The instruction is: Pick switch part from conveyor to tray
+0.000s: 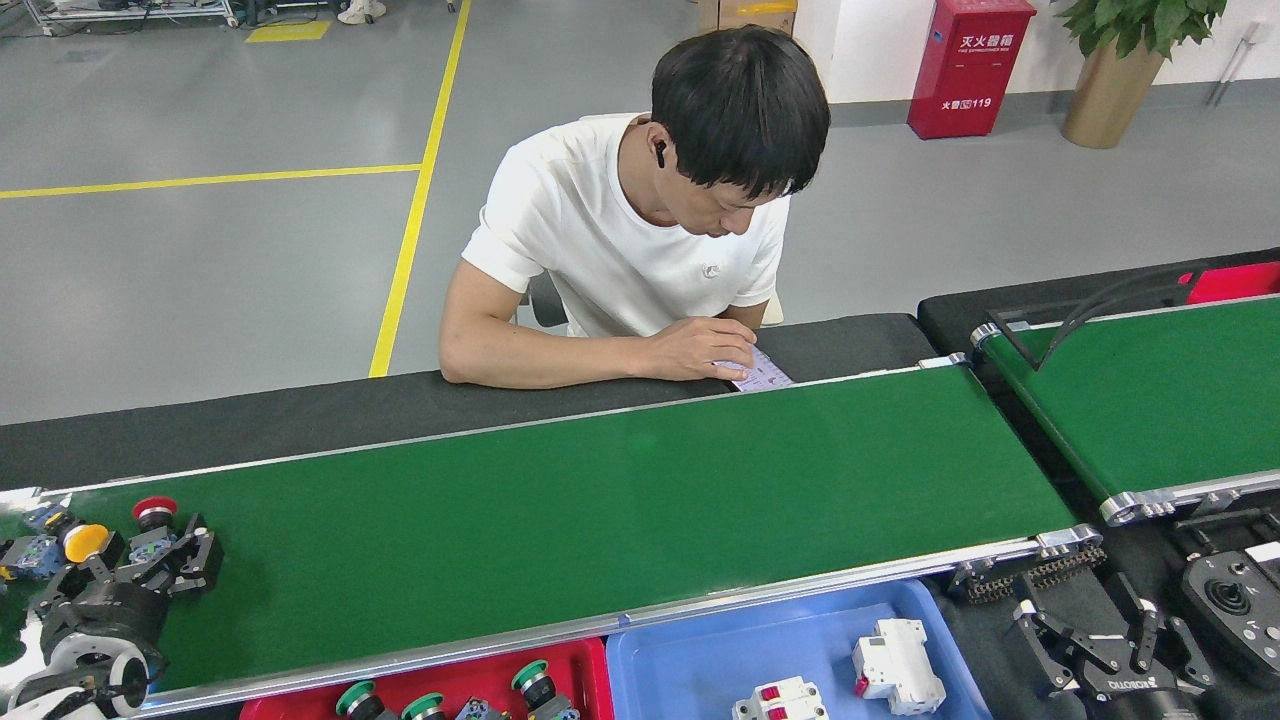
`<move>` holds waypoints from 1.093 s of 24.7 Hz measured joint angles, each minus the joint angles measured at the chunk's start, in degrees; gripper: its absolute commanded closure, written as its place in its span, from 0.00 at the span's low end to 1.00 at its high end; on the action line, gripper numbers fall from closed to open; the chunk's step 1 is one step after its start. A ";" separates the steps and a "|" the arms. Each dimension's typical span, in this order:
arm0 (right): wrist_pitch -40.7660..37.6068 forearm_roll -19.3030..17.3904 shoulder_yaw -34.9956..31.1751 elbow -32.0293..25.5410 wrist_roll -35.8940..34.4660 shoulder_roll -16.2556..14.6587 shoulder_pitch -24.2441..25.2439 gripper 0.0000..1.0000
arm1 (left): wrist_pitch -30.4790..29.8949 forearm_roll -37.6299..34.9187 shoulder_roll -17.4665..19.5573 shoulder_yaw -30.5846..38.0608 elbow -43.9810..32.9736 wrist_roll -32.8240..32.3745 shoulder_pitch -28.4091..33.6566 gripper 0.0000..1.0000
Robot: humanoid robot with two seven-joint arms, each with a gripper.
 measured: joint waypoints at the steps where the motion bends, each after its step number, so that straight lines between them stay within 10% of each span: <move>1: -0.08 0.00 0.00 0.00 0.00 0.00 0.00 0.01 | -0.17 0.88 0.43 -0.09 0.29 0.08 0.01 0.92; 6: -0.53 0.00 0.00 0.00 0.00 0.00 0.00 0.01 | -1.24 4.18 0.34 -0.25 -2.89 0.34 1.93 0.93; 14: -0.61 0.00 0.00 0.01 -0.19 0.00 -0.50 0.01 | -5.38 13.32 -2.20 -0.47 -35.52 -0.06 25.98 0.92; 23: -0.73 -0.16 0.19 -1.95 0.73 1.16 -3.68 0.01 | -27.38 13.38 -8.75 -6.54 -53.30 1.09 40.62 0.86; 25: -0.71 -0.16 0.38 -1.97 2.18 2.88 -5.42 0.01 | -29.01 12.72 -8.71 -9.46 -53.34 1.31 40.62 0.83; 27: -0.60 -0.16 0.48 -1.97 3.66 4.14 -7.34 0.01 | -29.55 11.71 -8.31 -12.18 -53.35 1.37 40.52 0.57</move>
